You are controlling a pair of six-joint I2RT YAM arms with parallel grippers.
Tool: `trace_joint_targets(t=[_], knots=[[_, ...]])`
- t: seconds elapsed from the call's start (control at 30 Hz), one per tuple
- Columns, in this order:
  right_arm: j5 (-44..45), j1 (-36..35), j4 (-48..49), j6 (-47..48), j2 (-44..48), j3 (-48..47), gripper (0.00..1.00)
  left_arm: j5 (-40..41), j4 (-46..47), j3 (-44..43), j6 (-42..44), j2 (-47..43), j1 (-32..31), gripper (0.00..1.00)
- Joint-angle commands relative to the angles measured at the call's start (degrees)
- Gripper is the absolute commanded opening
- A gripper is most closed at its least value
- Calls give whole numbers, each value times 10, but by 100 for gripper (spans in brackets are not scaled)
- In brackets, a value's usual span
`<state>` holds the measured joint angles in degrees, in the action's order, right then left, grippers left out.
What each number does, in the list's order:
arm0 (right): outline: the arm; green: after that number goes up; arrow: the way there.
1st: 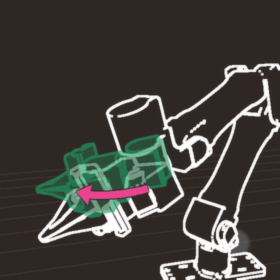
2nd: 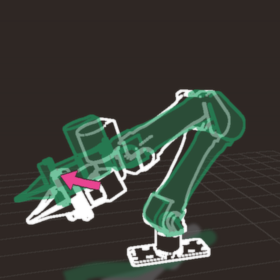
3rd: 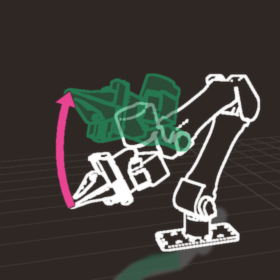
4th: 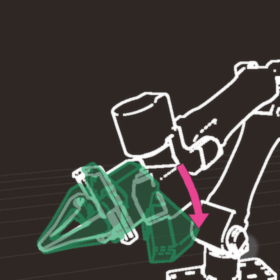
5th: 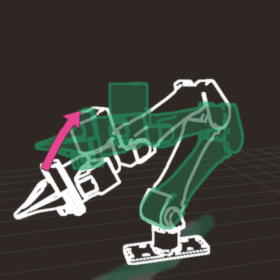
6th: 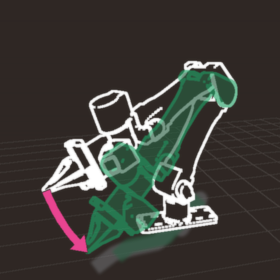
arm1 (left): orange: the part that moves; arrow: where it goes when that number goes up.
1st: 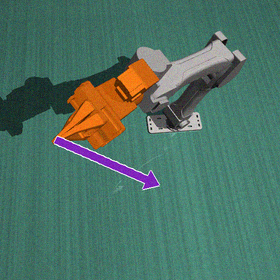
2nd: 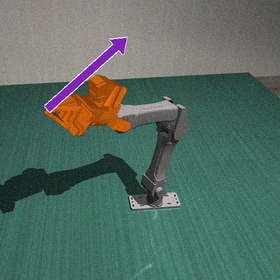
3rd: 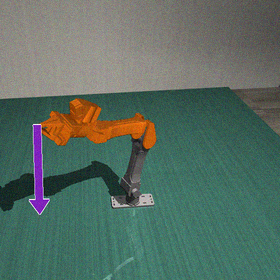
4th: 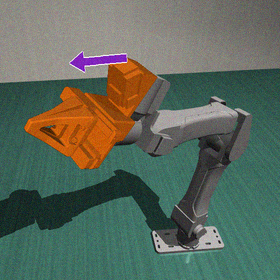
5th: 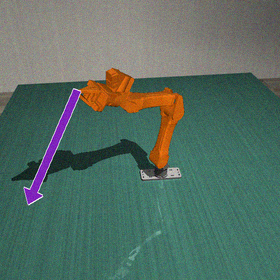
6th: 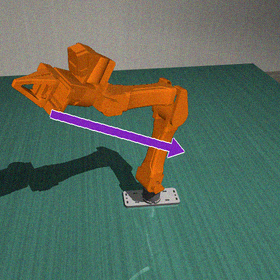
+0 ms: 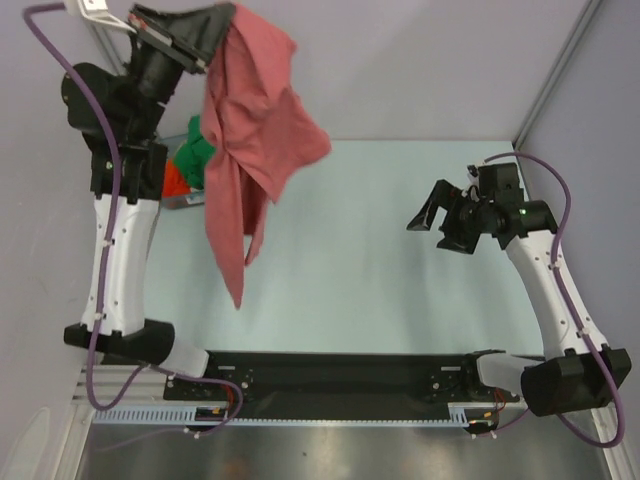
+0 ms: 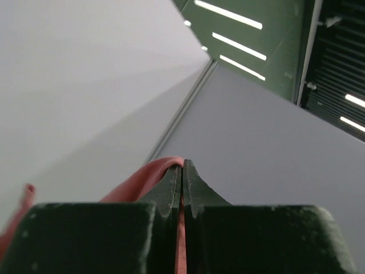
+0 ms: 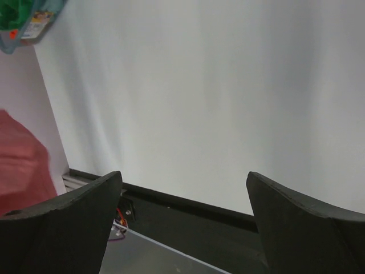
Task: Fold and stack the t-shirts
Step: Move the tshirt to the center of the board
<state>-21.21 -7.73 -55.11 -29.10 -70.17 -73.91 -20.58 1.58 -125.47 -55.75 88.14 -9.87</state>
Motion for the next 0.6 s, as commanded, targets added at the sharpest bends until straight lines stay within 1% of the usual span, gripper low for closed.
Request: trace_joint_targets(t=[0.0,0.03,0.13,0.17,0.2,0.3,0.33,0.37,0.4,0.43,0.47,0.5,0.53,0.57], knots=[[-8,8,1,-24,44,-17,100,-9,-28,130,41,-59,-24,0],[-22,8,1,-21,51,-16,100,-7,-31,171,51,-68,-28,0],[-65,9,4,-14,75,-7,100,-3,-36,221,57,-87,-51,0],[-74,10,4,-13,79,-4,100,-3,-30,232,55,-91,-57,0],[-106,13,10,-14,88,10,100,-3,-27,248,55,-92,-63,0],[-159,18,27,-29,87,36,100,0,-35,274,57,-83,-96,1],[-164,18,31,-31,86,49,100,-2,-47,279,55,-80,-112,8],[-164,16,33,-28,83,51,100,-1,-66,287,59,-78,-120,21],[-150,10,35,-21,74,50,100,3,-96,316,69,-89,-128,51],[-137,3,31,-12,65,38,100,39,-123,335,104,-102,-141,68],[-120,-11,27,7,55,30,100,67,-151,354,128,-118,-146,89],[-86,-37,23,13,41,22,100,87,-180,388,152,-132,-148,100],[-75,-54,26,15,19,16,100,105,-252,399,195,-151,-147,100],[-64,-69,36,12,8,12,100,135,-286,405,220,-156,-147,100]])
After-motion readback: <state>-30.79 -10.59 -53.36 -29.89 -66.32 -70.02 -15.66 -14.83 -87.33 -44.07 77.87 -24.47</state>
